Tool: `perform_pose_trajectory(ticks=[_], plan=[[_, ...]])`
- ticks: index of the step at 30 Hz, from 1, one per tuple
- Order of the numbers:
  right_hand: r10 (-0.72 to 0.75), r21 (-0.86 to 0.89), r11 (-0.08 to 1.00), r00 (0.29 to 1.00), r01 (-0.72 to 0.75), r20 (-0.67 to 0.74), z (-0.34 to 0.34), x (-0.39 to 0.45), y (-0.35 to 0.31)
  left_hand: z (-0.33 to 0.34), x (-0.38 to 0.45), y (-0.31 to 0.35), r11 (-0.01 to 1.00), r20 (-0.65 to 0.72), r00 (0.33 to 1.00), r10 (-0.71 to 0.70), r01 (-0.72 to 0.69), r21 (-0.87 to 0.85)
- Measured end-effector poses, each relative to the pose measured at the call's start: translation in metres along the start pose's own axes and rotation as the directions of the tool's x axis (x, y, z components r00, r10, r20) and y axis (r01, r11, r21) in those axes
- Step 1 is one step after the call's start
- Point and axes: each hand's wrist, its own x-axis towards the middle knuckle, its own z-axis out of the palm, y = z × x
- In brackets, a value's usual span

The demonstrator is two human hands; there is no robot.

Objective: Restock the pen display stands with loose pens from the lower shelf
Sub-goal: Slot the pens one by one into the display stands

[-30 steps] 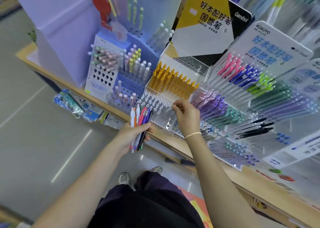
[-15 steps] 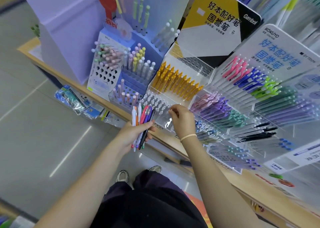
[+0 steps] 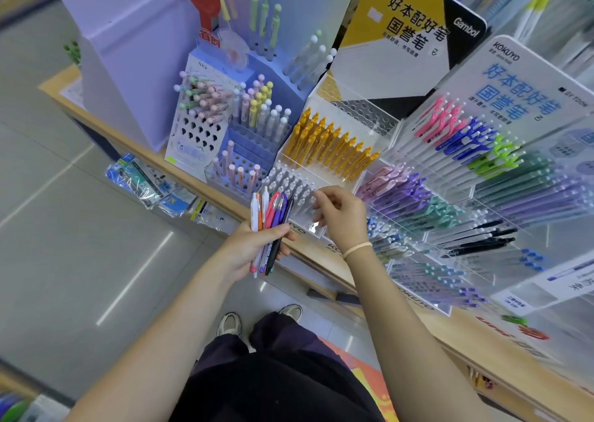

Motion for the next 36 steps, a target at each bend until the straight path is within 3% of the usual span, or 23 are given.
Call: perform_pose_trajectory(ticks=[2, 5, 10, 14, 19, 29, 36], plan=[[0.087, 0.179, 0.977, 0.986, -0.112, 0.141, -0.002, -0.010, -0.008, 0.003, -0.001, -0.001, 1.000, -0.001, 1.000, 0.002, -0.002, 0.004], [0.120, 0.274, 0.941, 0.952, -0.200, 0.283, -0.004, -0.019, -0.011, 0.011, -0.002, -0.003, 1.000, 0.010, 1.000, -0.003, 0.003, 0.012], [0.137, 0.439, 0.859, 0.944, -0.264, 0.300, -0.016, -0.027, -0.009, 0.015, -0.006, -0.005, 0.999, 0.058, 0.998, -0.024, 0.026, -0.037], [0.149, 0.541, 0.787, 0.942, -0.298, 0.302, -0.027, -0.035, -0.013, 0.019, -0.008, -0.008, 1.000, -0.005, 1.000, 0.005, -0.005, 0.014], [0.151, 0.542, 0.803, 0.964, -0.248, 0.218, -0.033, -0.042, -0.021, 0.028, -0.011, -0.004, 0.998, -0.050, 0.998, 0.049, -0.047, 0.028], [0.097, 0.651, 0.731, 0.975, -0.206, 0.200, -0.068, -0.039, -0.039, 0.048, -0.020, 0.028, 0.994, 0.031, 0.994, 0.105, -0.106, 0.035], [0.036, 0.679, 0.732, 0.992, 0.054, -0.119, -0.119, 0.006, -0.052, 0.073, 0.000, 0.069, 0.984, -0.073, 0.984, 0.165, -0.159, 0.086]])
